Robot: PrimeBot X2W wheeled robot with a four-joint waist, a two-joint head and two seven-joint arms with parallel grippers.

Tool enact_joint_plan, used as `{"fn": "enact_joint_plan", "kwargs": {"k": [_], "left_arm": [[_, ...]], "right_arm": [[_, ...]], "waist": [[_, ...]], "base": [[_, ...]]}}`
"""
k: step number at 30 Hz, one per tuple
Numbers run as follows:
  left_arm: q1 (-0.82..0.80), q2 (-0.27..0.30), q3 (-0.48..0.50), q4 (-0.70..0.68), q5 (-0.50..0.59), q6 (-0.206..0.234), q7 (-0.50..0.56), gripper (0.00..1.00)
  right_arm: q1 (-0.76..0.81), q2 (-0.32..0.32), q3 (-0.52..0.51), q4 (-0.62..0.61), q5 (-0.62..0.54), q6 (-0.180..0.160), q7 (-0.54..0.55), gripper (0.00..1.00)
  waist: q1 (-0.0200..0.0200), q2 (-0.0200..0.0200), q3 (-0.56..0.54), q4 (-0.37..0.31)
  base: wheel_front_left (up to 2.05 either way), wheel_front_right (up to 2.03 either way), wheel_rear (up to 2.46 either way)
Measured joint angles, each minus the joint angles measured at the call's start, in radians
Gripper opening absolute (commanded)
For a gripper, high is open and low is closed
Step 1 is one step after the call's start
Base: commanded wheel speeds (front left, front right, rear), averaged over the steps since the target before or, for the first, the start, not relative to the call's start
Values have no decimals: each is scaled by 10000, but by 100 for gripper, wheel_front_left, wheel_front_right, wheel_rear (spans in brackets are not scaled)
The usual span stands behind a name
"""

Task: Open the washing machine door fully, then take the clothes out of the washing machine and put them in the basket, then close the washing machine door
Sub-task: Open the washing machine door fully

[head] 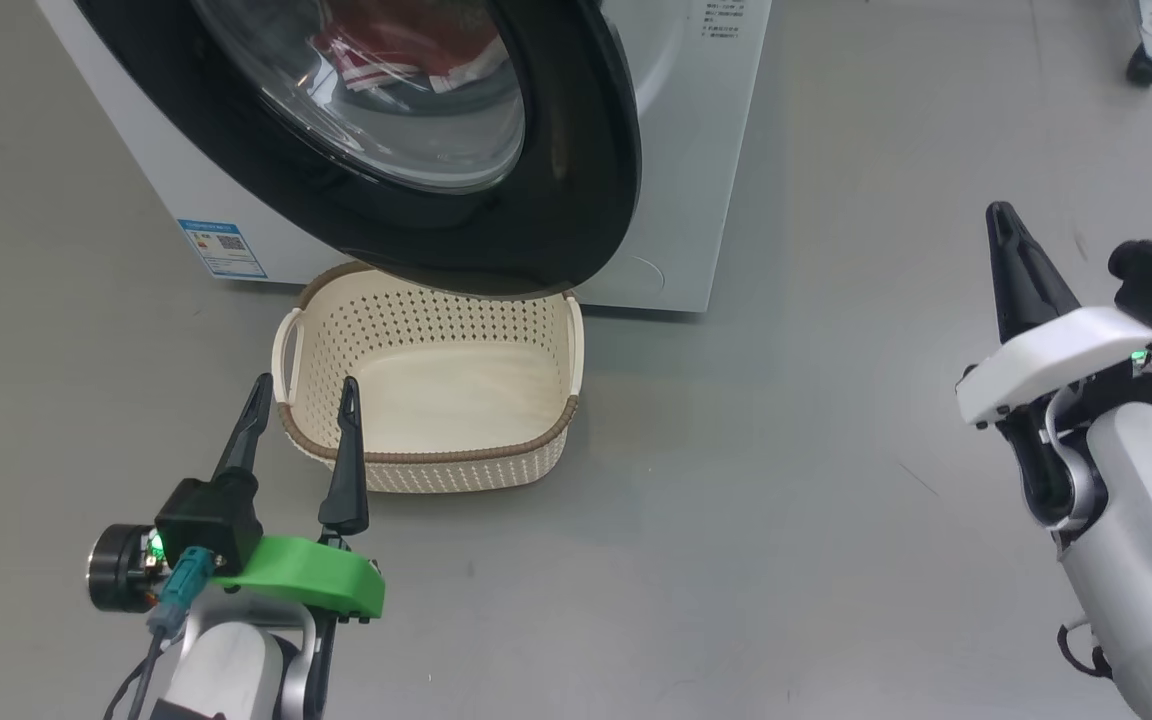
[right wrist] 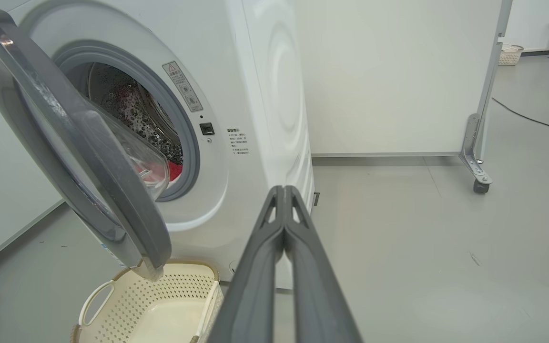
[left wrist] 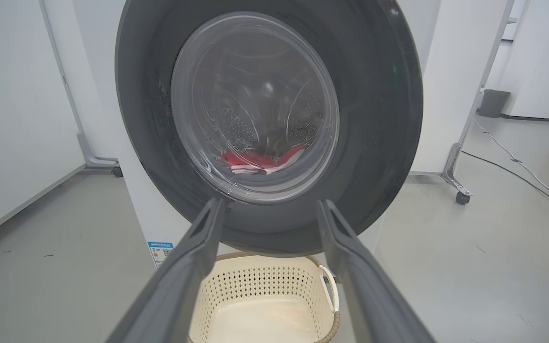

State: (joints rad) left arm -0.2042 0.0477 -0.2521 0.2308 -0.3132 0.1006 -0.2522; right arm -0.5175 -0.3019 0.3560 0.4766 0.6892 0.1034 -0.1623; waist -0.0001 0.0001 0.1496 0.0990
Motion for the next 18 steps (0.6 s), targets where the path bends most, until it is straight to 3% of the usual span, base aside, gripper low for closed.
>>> {"fn": "enact_joint_plan", "kwargs": {"k": [5,10,11,12,13,18], "left_arm": [[118,0,199,-71,86,0,0,100],[351,-4,351,-94,111,0,0,100],[401,-4,385,-98,136,0,0,100],[452,-4,408,-100,163,0,0,100],[498,-4,422,-102,169,0,0,100],[594,-10,424,-104,211,-4,0,100]], "right_arm": [[875,263,10,-401,-190,-270,-878,0],[1675,525,52,-686,-351,-552,-905,0],[1827,529,65,-727,-441,-635,-905,18],[1971,531,61,-786,-562,-719,-905,67],[2094,545,54,-863,-650,-779,-905,100],[2583,635,29,-1254,-894,-1026,-905,100]], "waist": [[0,0,-198,-197],[0,0,-361,-341],[0,0,-388,-371],[0,0,-415,-401],[0,0,-438,-431],[0,0,-474,-509]], "base": [[0,0,0],[0,0,0],[0,0,0],[0,0,0],[0,0,0],[0,0,0]]}}
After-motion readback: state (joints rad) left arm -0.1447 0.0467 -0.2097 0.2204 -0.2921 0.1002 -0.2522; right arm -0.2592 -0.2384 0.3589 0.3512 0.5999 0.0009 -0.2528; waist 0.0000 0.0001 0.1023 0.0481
